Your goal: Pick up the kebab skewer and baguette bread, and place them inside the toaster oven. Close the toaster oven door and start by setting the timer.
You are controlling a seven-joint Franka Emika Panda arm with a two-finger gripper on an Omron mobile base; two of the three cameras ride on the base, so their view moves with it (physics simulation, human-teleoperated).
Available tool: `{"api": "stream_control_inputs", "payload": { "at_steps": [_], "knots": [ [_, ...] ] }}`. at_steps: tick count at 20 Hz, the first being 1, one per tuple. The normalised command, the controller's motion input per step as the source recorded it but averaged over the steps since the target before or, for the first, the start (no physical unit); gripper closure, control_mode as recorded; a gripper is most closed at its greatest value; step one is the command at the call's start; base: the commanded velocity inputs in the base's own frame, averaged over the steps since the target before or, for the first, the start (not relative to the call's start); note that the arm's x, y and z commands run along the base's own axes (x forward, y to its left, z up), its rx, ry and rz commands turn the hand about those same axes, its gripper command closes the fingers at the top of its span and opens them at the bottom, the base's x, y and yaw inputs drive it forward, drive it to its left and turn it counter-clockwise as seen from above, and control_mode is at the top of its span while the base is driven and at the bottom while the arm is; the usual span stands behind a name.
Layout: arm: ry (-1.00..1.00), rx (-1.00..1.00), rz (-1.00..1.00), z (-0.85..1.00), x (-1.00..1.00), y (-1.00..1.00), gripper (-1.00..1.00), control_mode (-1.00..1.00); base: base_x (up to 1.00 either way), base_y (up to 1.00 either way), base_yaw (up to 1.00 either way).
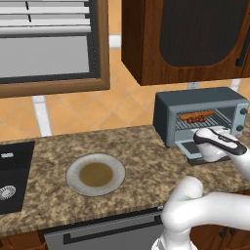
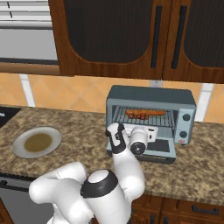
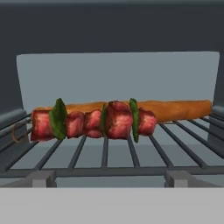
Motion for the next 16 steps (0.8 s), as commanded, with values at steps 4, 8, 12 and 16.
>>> {"api": "stream_control_inputs", "payload": {
  "at_steps": [4,8,12,16],
  "knots": [
    [0.0,-0.01,0.0,0.0,-0.5,-0.21,-1.0,-1.0,0.0,0.0,0.0],
    [0.0,0.0,0.0,0.0,-0.6,-0.34,-1.0,-1.0,0.0,0.0,0.0],
    [0.02,0.0,0.0,0.0,-0.56,-0.27,-1.0,-1.0,0.0,0.0,0.0],
    [0.06,0.0,0.0,0.0,-0.46,-0.14,-1.0,-1.0,0.0,0.0,0.0]
  ]
}}
